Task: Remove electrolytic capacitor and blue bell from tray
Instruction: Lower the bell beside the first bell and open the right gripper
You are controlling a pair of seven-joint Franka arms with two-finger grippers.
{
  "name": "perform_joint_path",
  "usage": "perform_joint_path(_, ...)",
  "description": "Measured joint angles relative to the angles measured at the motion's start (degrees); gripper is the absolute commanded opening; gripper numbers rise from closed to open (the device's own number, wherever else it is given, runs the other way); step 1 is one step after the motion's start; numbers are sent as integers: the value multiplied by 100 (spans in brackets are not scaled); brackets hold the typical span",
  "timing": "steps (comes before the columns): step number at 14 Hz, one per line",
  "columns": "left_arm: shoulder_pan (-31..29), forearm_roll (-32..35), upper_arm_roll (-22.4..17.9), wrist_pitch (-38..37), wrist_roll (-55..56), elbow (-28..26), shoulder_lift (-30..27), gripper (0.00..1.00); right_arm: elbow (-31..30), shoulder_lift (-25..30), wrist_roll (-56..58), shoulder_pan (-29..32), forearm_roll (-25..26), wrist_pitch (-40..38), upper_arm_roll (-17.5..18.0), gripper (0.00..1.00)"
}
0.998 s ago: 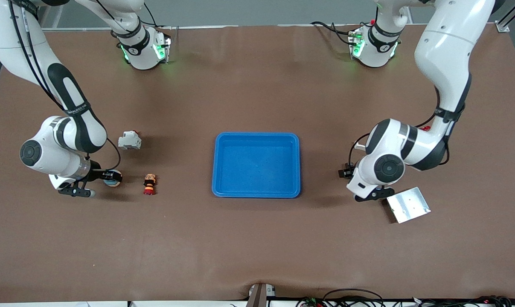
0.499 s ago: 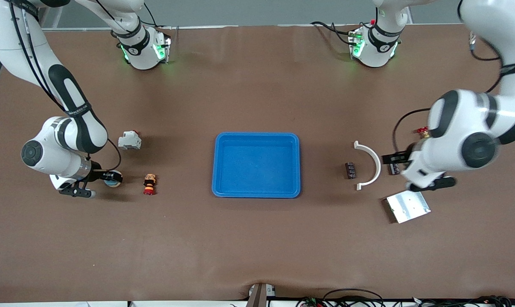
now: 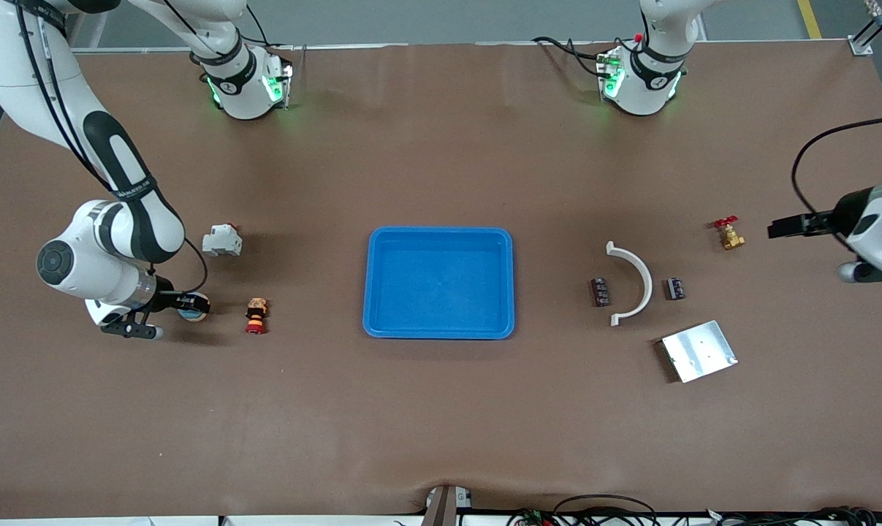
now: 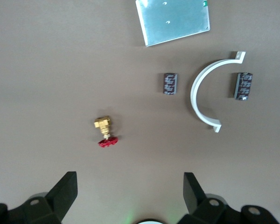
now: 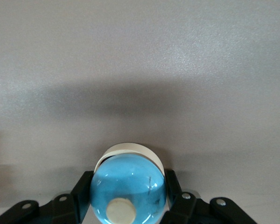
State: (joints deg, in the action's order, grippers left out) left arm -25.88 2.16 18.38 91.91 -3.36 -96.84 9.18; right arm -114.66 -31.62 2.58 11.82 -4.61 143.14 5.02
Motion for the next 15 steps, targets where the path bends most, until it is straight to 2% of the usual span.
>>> perform_joint_path(4,-252,-288,-1,-4,-238,-299,-459,100,-2,-46,0,19,-168,43,-1,100)
perform_joint_path(8,-228,-357,13,-12,-238,-657,-1009,100,-2,-57,0,21,-192,51,-1,100)
perform_joint_path(10,-34,-401,-124,-12,-236,-716,-1099,100,-2,-71,0,22,-193,68,-1,100)
perform_joint_path(11,211,-403,-346,-12,-232,-726,-1103,100,-2,-74,0,22,-193,69,-1,100)
perform_joint_path(15,1657,-414,-1746,-10,-227,-733,-1112,100,102,-52,0,22,-193,-8,10,100)
